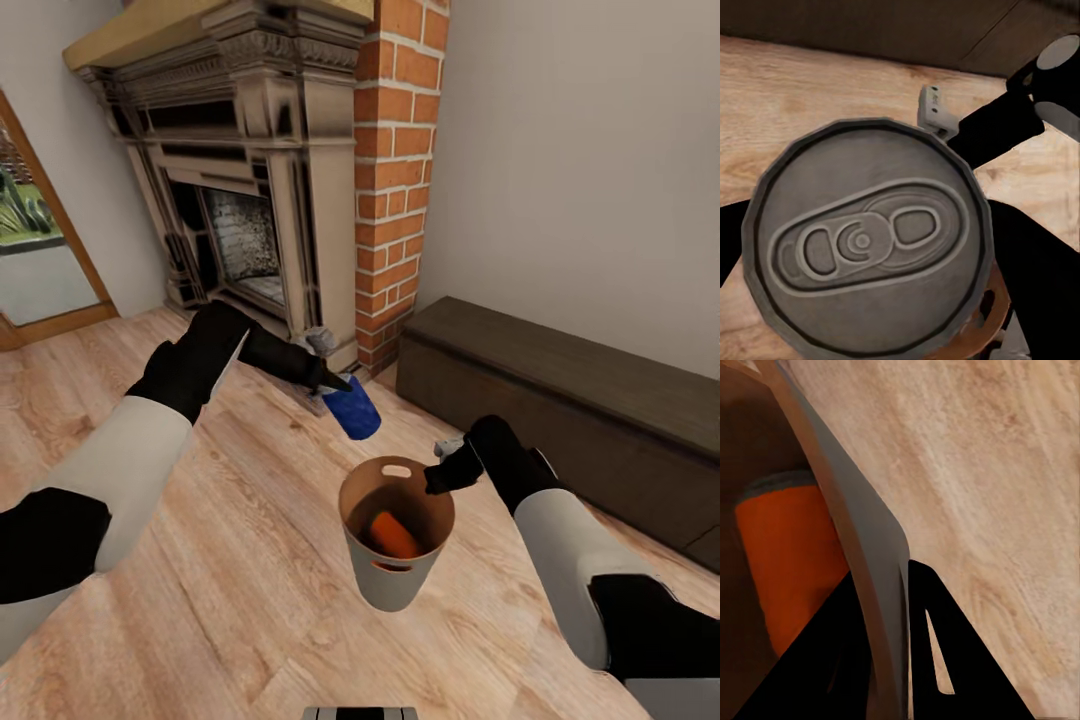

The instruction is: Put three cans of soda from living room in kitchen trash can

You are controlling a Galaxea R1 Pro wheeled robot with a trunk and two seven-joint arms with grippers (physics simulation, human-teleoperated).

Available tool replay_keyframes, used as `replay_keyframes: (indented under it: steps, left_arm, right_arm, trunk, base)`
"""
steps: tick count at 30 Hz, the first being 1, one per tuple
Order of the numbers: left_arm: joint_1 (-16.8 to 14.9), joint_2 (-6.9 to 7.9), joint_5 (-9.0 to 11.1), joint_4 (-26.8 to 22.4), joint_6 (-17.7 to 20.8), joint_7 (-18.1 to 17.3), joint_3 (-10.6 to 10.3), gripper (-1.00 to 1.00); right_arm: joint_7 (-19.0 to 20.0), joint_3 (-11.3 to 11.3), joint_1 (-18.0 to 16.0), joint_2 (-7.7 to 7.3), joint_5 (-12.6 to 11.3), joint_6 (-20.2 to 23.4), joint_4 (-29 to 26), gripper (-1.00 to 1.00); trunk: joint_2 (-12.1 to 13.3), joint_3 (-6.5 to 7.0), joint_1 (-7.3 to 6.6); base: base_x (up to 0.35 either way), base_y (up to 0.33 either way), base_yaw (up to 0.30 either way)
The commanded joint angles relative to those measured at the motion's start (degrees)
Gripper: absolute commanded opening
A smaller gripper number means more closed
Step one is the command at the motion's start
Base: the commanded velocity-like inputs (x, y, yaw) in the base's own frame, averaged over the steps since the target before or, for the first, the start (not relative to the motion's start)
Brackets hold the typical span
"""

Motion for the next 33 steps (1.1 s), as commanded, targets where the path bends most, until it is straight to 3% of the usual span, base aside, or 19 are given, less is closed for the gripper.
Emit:
replay_keyframes:
  steps: [1,6,7,9,12,14,20,33]
  left_arm:
    - [-0.27,0.02,-0.27,0.37,0.0,-3.22,-1.52,-1.0]
    - [-0.5,-0.2,-0.36,0.96,0.0,-6.71,-8.79,-1.0]
    - [-0.52,-1.23,-0.4,1.69,0.0,-7.12,-10.84,-1.0]
    - [-0.51,-2.35,-0.43,3.08,0.0,-7.21,-11.94,-1.0]
    - [-0.51,-4.96,-0.37,7.45,0.0,-6.95,-17.19,-1.0]
    - [-0.5,-6.12,-0.26,8.57,0.0,-6.64,-19.13,-1.0]
    - [-0.42,-8.12,-0.13,9.3,0.0,-1.95,-19.93,-1.0]
    - [0.08,-8.6,-0.16,9.43,-0.59,1.69,-20.01,-1.0]
  right_arm:
    - [0.2,-0.06,-0.73,0.3,-0.94,0.38,0.87,-1.0]
    - [0.21,-0.04,-2.1,0.67,-1.01,0.38,1.63,-1.0]
    - [0.22,-0.06,-2.75,0.97,-0.99,0.38,1.73,-1.0]
    - [0.22,-0.05,-3.09,1.09,-0.98,0.38,1.77,-1.0]
    - [0.25,-0.1,-4.15,1.25,-0.96,0.38,1.82,-1.0]
    - [0.29,-0.12,-4.87,1.47,-0.98,0.38,1.85,-1.0]
    - [0.23,-0.13,-6.15,3.46,-0.97,0.38,2.53,-1.0]
    - [0.22,-0.1,-6.78,4.04,-0.87,0.38,3.48,-1.0]
  trunk:
    - [0.42,0.19,-0.23]
    - [1.22,0.54,-0.66]
    - [1.22,0.54,-0.66]
    - [1.22,0.54,-0.66]
    - [1.22,0.54,-0.66]
    - [1.22,0.54,-0.66]
    - [1.22,0.54,-0.66]
    - [1.22,0.54,-0.66]
  base:
    - [0.0,0.0,0.0]
    - [0.0,0.0,0.0]
    - [0.0,0.0,0.0]
    - [0.0,0.0,0.0]
    - [0.0,0.0,0.0]
    - [0.0,0.0,0.0]
    - [0.0,0.0,0.0]
    - [0.0,0.0,0.0]
